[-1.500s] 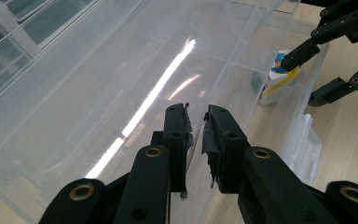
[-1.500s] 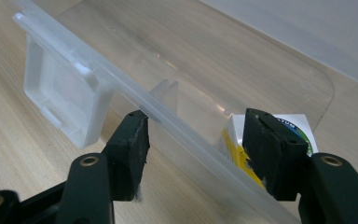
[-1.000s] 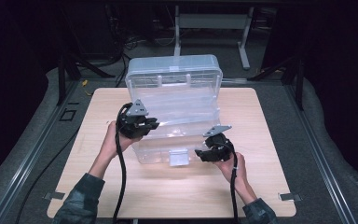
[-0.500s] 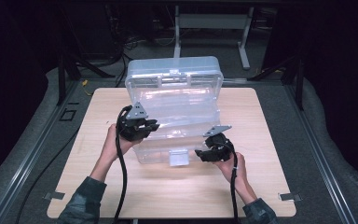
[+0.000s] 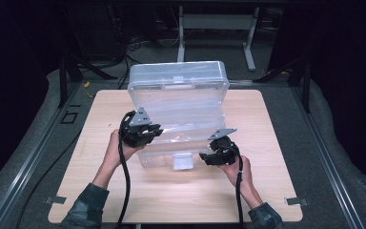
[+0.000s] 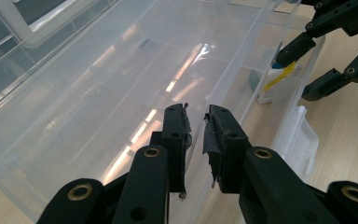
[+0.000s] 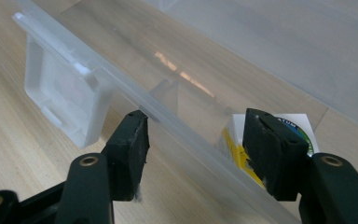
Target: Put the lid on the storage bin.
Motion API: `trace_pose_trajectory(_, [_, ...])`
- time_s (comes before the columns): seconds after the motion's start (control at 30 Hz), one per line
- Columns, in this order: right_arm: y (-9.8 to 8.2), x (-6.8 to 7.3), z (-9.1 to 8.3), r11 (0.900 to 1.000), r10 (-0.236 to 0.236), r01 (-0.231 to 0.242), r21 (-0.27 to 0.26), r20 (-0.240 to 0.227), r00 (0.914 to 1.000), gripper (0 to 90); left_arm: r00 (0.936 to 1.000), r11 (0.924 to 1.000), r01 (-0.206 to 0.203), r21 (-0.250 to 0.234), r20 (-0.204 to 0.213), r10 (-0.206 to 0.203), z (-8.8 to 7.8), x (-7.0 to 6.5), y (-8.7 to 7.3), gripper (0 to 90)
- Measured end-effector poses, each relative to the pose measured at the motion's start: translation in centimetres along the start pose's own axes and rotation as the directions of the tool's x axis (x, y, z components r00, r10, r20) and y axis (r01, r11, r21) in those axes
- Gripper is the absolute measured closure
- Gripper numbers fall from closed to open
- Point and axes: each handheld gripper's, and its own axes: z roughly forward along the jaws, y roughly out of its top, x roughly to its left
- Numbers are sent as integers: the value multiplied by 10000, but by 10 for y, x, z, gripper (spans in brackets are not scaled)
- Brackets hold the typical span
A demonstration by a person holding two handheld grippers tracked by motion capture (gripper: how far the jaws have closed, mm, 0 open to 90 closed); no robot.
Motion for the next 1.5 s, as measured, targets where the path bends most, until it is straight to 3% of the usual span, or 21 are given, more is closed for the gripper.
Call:
trace_pose_trajectory(0.57, [1, 0, -1, 10000, -53, 53, 36, 10, 10000, 417, 9990, 9992, -293, -278, -356, 283, 0, -9, -7, 773])
trace_pose_trajectory(0.63, [4, 1, -7, 9994, -97, 91, 331, 180, 9998, 376, 9982, 9985, -415, -352, -442, 399, -1, -10, -8, 772])
trace_pose_trajectory(0.7, [9, 0, -29, 9999, 70, -70, 73, -125, 9999, 487, 9977, 9979, -484, -441, -501, 462, 0, -12, -10, 772])
trace_pose_trajectory(0.77, [14, 3, -50, 9998, -34, 31, -187, -165, 9999, 499, 9973, 9972, -545, -507, -518, 518, 0, -13, -12, 772])
trace_pose_trajectory(0.8, [19, 5, -66, 9952, -117, 91, -973, -265, 9996, 536, 9972, 9971, -558, -519, -530, 530, 0, -13, -12, 772])
trace_pose_trajectory(0.87, [27, 5, -80, 9790, 25, -159, -2031, -662, 9978, 613, 9969, 9969, -591, -526, -545, 562, 0, -14, -13, 772])
trace_pose_trajectory(0.97, [42, -1, -74, 9722, 203, -218, -2333, -85, 9998, 770, 9971, 9970, -599, -500, -502, 574, 0, -16, -15, 772])
trace_pose_trajectory(1.03, [51, -8, -66, 9636, 544, -588, -2608, -238, 9982, 882, 9958, 9958, -713, -581, -615, 677, 1, -18, -17, 771])
trace_pose_trajectory(1.1, [59, -15, -61, 9476, 895, -927, -3057, -243, 9957, 900, 9913, 9921, -959, -811, -977, 879, 1, -24, -20, 769])
trace_pose_trajectory(1.17, [65, -21, -59, 9365, 1168, -1205, -3293, -311, 9927, 900, 9908, 9896, -1014, -1023, -1000, 912, 1, -29, -21, 795])
trace_pose_trajectory(1.27, [68, -23, -57, 9245, 1429, -1368, -3558, -92, 9897, 900, 9914, 9913, -1130, -674, -739, 1080, 5, -35, -24, 809])
trace_pose_trajectory(1.4, [62, -22, -48, 9360, 1529, -1504, -3183, -173, 9881, 900, 9929, 9932, -959, -662, -767, 907, 6, -39, -31, 808])
trace_pose_trajectory(1.5, [59, -21, -47, 9343, 1581, -1553, -3209, -174, 9873, 900, 9961, 9955, -660, -680, -630, 617, 5, -37, -31, 791])
